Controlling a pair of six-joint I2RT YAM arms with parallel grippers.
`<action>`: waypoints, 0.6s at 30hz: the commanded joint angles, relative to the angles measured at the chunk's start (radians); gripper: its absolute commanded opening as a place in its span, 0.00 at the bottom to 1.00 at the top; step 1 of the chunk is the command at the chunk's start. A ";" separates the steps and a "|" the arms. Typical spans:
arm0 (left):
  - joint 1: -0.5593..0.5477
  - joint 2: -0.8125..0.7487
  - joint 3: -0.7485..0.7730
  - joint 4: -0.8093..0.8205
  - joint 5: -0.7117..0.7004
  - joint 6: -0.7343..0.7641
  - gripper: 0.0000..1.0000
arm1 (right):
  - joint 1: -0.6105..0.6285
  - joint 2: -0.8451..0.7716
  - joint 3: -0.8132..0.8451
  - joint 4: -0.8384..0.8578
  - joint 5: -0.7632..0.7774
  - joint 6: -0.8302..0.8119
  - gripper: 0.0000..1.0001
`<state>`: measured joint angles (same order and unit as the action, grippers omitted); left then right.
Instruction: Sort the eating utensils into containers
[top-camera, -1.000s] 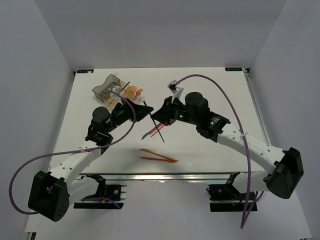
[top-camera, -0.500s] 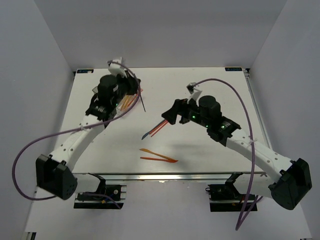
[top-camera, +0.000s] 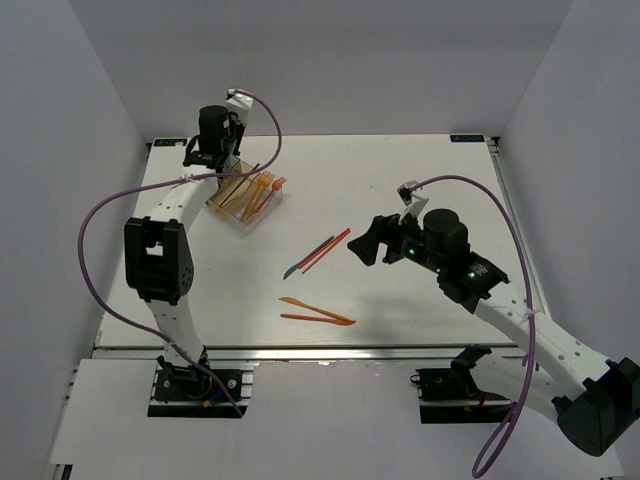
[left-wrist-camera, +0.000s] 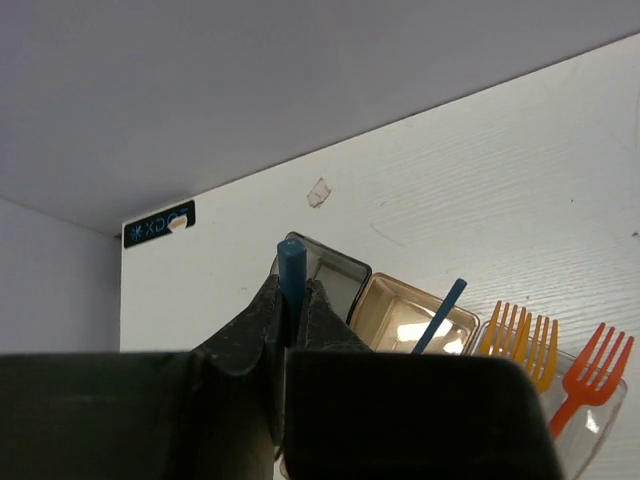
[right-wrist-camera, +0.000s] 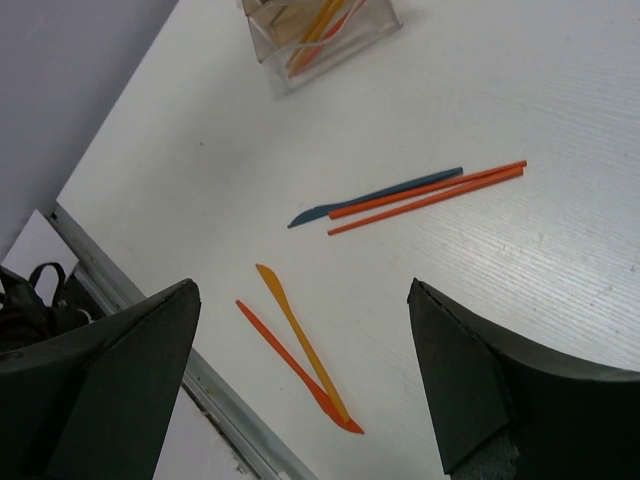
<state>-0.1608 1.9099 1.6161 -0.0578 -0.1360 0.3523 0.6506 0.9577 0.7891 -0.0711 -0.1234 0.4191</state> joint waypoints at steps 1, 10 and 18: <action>-0.023 -0.011 -0.024 0.123 0.046 0.140 0.00 | -0.002 -0.025 -0.014 -0.030 -0.030 -0.054 0.89; -0.019 0.070 -0.084 0.185 0.039 0.148 0.00 | -0.003 -0.042 -0.002 -0.030 -0.018 -0.086 0.89; -0.016 0.098 -0.182 0.231 0.042 0.163 0.02 | -0.005 -0.030 -0.010 -0.025 -0.012 -0.092 0.89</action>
<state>-0.1795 2.0083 1.4761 0.1383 -0.1112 0.4995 0.6498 0.9287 0.7734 -0.1139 -0.1402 0.3523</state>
